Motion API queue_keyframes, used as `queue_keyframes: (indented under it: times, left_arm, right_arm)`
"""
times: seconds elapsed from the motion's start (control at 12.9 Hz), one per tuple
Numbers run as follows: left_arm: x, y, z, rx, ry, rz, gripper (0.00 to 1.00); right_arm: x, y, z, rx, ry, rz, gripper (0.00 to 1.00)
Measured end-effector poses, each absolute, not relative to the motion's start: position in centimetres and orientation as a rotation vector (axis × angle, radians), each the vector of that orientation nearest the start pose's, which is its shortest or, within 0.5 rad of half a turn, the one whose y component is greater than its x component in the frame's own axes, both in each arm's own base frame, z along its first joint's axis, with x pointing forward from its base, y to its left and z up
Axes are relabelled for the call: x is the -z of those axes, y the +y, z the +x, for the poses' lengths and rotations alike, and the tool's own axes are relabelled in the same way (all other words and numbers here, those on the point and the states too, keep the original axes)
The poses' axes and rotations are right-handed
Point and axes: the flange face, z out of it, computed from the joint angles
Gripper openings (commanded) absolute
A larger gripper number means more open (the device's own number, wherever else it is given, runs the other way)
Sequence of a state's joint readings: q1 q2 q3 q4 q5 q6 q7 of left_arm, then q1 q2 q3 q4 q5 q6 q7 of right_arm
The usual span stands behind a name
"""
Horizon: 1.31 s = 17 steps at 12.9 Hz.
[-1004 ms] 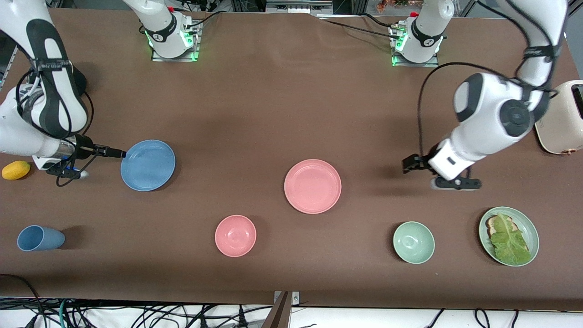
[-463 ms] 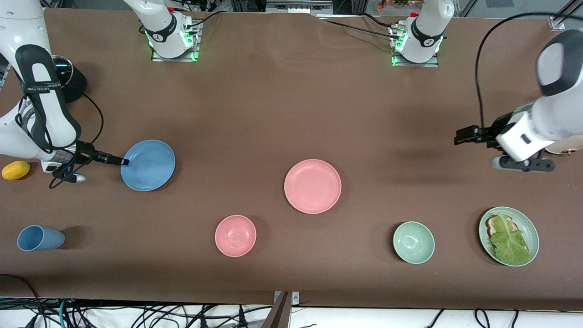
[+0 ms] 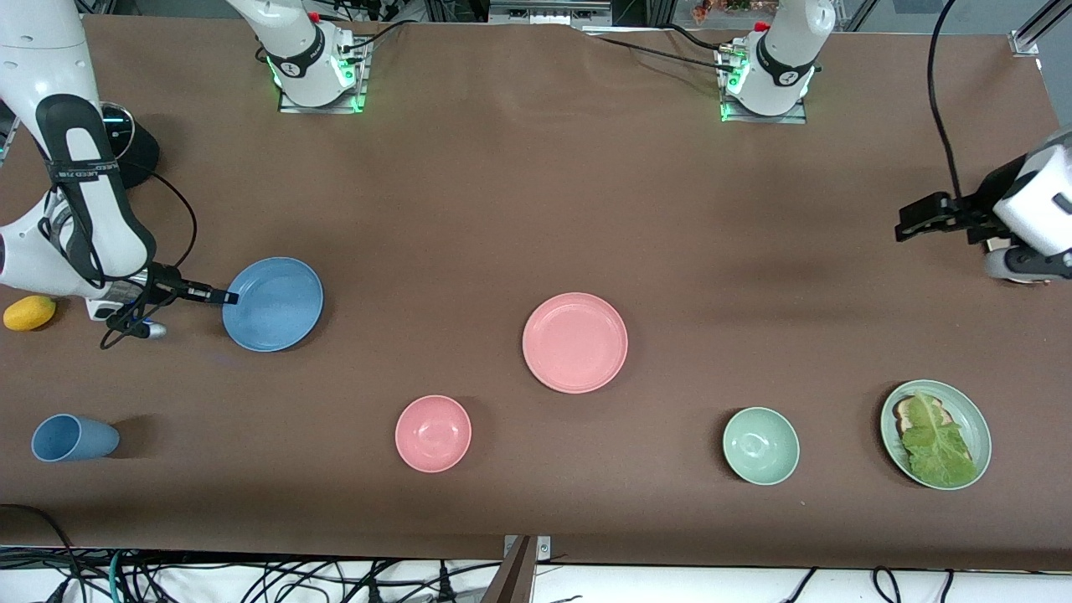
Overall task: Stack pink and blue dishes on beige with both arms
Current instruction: 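Return the left arm to rest while the right gripper reaches the blue plate, then pinch the blue plate's rim with the right gripper, then slide the blue plate with the right gripper onto the pink plate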
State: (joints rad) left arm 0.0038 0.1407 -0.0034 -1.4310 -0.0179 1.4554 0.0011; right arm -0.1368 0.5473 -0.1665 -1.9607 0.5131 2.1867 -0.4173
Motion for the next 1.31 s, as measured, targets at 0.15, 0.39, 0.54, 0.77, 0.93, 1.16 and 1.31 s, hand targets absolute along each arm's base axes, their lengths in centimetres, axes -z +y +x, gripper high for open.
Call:
queue_keyframes:
  times: [0.15, 0.39, 0.54, 0.77, 0.93, 1.16, 1.31]
  left_arm:
    - [-61.3, -0.1, 57.2, -0.217, 0.003, -3.152, 1.00]
    - [-61.6, -0.6, 56.2, -0.261, 0.014, -3.148, 1.00]
    - [-62.0, -1.0, 56.1, -0.251, -0.009, -3.147, 1.00]
    - [-63.6, -1.1, 55.0, -0.224, -0.147, -3.139, 1.00]
    - [-64.0, -1.2, 54.4, -0.239, -0.186, -3.133, 1.00]
    - [-63.6, -1.0, 54.3, -0.257, -0.180, -3.132, 1.00]
    - [-63.2, -0.9, 54.3, -0.274, -0.162, -3.132, 1.00]
  right_arm:
    - [-17.6, -15.6, 56.4, -0.237, 0.313, -2.747, 0.00]
    - [-18.3, -15.4, 57.4, -0.213, 0.286, -2.751, 0.00]
    - [-20.3, -14.6, 59.0, -0.234, 0.231, -2.718, 0.00]
    - [-25.3, -11.8, 61.9, -0.302, 0.068, -2.677, 0.00]
    - [-28.7, -8.3, 63.5, -0.357, -0.025, -2.668, 0.00]
    - [-31.6, -1.7, 65.3, -0.398, 0.040, -2.695, 0.00]
    - [-32.6, 5.3, 65.7, -0.443, 0.115, -2.725, 0.00]
